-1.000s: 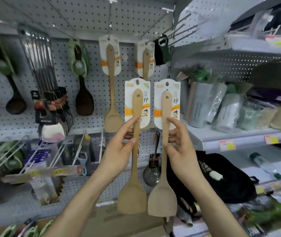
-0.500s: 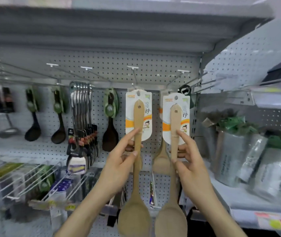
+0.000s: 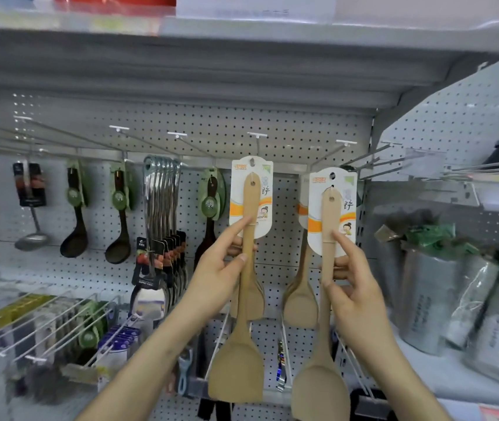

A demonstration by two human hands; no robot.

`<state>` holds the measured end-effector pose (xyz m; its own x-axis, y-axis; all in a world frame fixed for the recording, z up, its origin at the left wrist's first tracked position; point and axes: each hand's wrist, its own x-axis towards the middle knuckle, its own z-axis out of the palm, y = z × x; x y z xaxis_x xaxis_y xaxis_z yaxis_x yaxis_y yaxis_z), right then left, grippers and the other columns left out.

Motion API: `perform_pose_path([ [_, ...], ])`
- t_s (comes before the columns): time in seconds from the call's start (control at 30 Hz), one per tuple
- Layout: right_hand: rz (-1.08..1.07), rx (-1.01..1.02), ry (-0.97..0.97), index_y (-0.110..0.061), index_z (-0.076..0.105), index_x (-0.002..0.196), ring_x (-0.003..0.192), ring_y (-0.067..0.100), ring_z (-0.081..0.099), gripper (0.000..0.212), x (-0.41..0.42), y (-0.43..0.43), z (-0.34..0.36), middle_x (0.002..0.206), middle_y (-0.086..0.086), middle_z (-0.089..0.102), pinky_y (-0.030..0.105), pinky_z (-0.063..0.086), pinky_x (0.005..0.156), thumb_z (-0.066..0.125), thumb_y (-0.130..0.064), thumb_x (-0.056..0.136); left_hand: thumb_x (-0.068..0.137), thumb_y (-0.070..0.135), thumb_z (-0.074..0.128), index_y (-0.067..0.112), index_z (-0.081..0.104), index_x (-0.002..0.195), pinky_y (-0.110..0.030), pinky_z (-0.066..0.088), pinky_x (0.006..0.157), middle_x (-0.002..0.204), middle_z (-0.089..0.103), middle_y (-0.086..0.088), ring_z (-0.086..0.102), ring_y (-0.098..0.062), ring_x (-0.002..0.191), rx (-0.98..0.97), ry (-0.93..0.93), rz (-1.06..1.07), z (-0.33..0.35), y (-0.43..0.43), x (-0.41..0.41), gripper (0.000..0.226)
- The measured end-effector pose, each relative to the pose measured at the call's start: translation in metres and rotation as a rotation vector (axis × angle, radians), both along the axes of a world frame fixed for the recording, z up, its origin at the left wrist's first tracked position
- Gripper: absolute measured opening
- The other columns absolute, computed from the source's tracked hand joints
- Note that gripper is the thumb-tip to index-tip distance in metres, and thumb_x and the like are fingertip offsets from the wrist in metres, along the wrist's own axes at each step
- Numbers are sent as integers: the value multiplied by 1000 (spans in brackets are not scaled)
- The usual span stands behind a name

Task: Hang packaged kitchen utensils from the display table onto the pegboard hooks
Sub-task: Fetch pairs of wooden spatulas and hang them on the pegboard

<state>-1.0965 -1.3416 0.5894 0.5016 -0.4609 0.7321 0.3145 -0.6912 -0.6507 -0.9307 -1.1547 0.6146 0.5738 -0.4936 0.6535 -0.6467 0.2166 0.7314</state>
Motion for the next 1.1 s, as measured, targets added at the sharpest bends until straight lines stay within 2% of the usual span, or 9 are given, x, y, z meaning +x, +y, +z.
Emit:
perform_pose_path([
  [0.1, -16, 16, -4, -63, 46, 148, 104, 6, 66, 95, 1, 1, 0, 108, -23, 67, 12, 52, 82, 56, 15, 95, 108, -1, 52, 62, 53, 144, -34, 59, 98, 115, 65, 1, 65, -16, 112, 2, 4, -13, 1, -1, 3, 73],
  [0.23, -13, 65, -15, -62, 46, 148, 101, 6, 65, 93, 2, 1, 1, 107, -24, 67, 14, 54, 80, 56, 14, 95, 107, -2, 53, 60, 55, 144, -44, 57, 104, 115, 63, -1, 64, -19, 118, 10, -5, -26, 3, -2, 6, 72],
  [0.4, -10, 90, -40, -63, 48, 146, 100, 10, 66, 94, 3, 0, 3, 109, -20, 68, 20, 56, 82, 53, 16, 95, 108, 1, 54, 64, 53, 143, -43, 58, 100, 119, 66, -2, 64, -19, 116, 27, -30, -28, 2, -3, 8, 72],
  [0.5, -9, 103, -29, -65, 46, 146, 102, 13, 66, 95, 4, 0, 4, 107, -18, 68, 28, 60, 83, 52, 15, 95, 108, -1, 54, 60, 54, 144, -40, 57, 100, 118, 65, -3, 64, -20, 117, 22, -25, -28, 1, -4, 11, 71],
  [0.7, 0, 143, -23, -63, 47, 147, 95, 12, 67, 92, 10, -5, 6, 105, -16, 68, 33, 62, 82, 51, 14, 96, 107, -3, 53, 56, 55, 145, -27, 54, 91, 116, 69, 1, 67, -8, 112, 23, -16, -24, 2, -5, 15, 71],
  [0.83, 2, 149, -13, -59, 47, 148, 93, 10, 66, 90, 16, -9, 7, 103, -19, 67, 33, 62, 82, 51, 14, 96, 107, -4, 53, 57, 56, 143, -36, 58, 96, 119, 68, -5, 65, -21, 110, 26, -14, -35, 1, -8, 22, 71],
  [0.9, 4, 153, -6, -57, 47, 150, 94, 12, 67, 89, 20, -12, 8, 103, -15, 67, 35, 62, 83, 50, 14, 96, 107, -5, 53, 57, 56, 142, -42, 58, 99, 119, 67, -7, 64, -25, 112, 29, -13, -37, 0, -11, 25, 72],
  [0.97, 5, 163, -8, -54, 48, 151, 93, 12, 67, 87, 23, -15, 9, 104, -10, 67, 36, 62, 82, 50, 14, 96, 107, -5, 53, 58, 56, 143, -46, 58, 101, 118, 66, -6, 64, -23, 114, 35, -15, -32, -1, -14, 28, 73],
  [1.1, 28, 151, -48, -54, 48, 151, 96, 12, 66, 83, 28, -19, 9, 106, -15, 67, 31, 60, 85, 53, 10, 99, 106, -6, 53, 59, 54, 145, -43, 58, 101, 116, 67, -1, 66, -15, 115, 29, -29, -18, -3, -19, 35, 75],
])
